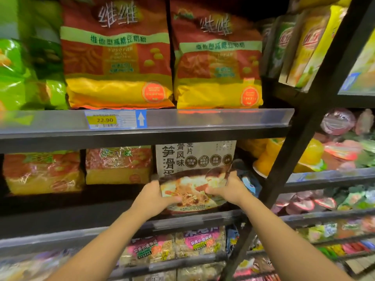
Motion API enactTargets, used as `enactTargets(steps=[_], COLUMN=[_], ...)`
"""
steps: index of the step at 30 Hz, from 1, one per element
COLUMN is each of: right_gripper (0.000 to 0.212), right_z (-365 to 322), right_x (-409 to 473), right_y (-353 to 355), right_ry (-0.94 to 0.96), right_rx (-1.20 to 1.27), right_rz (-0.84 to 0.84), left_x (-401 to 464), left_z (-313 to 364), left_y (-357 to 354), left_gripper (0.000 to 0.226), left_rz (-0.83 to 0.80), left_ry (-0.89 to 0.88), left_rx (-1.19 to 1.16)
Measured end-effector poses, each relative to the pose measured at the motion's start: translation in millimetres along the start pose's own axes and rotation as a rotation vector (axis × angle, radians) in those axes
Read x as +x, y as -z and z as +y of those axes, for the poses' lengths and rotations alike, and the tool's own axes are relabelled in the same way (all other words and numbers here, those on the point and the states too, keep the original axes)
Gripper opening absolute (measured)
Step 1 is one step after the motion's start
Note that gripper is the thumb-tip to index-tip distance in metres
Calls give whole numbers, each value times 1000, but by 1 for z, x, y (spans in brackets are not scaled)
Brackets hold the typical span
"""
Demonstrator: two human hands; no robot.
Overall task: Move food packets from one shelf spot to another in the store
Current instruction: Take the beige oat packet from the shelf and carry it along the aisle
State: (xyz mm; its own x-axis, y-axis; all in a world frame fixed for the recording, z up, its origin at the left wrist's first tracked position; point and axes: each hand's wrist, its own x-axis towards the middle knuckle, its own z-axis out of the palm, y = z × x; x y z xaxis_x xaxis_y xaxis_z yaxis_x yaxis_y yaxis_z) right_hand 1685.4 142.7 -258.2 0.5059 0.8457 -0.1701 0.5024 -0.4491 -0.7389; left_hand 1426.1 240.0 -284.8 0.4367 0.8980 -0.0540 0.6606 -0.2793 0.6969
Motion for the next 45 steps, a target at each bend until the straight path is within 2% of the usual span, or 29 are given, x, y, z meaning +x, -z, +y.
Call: enactTargets(steps=[2, 4, 7, 12, 16, 19, 22, 27, 32, 38, 45], right_gripper=[125, 138, 149, 127, 95, 87, 84, 81, 75, 73, 67], right_z=[8, 14, 24, 32, 32, 33, 37, 43, 48, 53, 40], right_x=[5, 9, 12, 19, 23, 27, 31, 34, 35, 34, 27], right_y=[-4, -8, -13, -18, -22, -24, -26, -32, -36, -39, -25], right_ry=[10, 14, 17, 33, 85, 110, 141, 206, 261, 294, 345], right_rx=[22, 58, 115, 104, 79, 7, -3, -4, -6, 37, 27], right_rz=[-30, -43, -57, -32, -31, -26, -19, 35, 75, 102, 54], left_x=[-1, -2, -4, -5, 0, 5, 10, 13, 11, 7, 7], left_z=[3, 3, 5, 5, 1, -2, -7, -11, -13, -12, -7], left_y=[-8, -15, -23, -39, -44, -46, -50, -54, -55, -54, -46], left_gripper=[60, 56, 66, 94, 82, 71, 56, 45, 49, 67, 53], left_rz=[30, 56, 61, 79, 62, 51, 62, 106, 119, 97, 182], left_ry=[13, -3, 11, -13, -50, -76, -113, -179, -197, -173, -147], left_rx=[-101, -198, -274, -350, -346, -290, -224, -175, -171, -166, -220])
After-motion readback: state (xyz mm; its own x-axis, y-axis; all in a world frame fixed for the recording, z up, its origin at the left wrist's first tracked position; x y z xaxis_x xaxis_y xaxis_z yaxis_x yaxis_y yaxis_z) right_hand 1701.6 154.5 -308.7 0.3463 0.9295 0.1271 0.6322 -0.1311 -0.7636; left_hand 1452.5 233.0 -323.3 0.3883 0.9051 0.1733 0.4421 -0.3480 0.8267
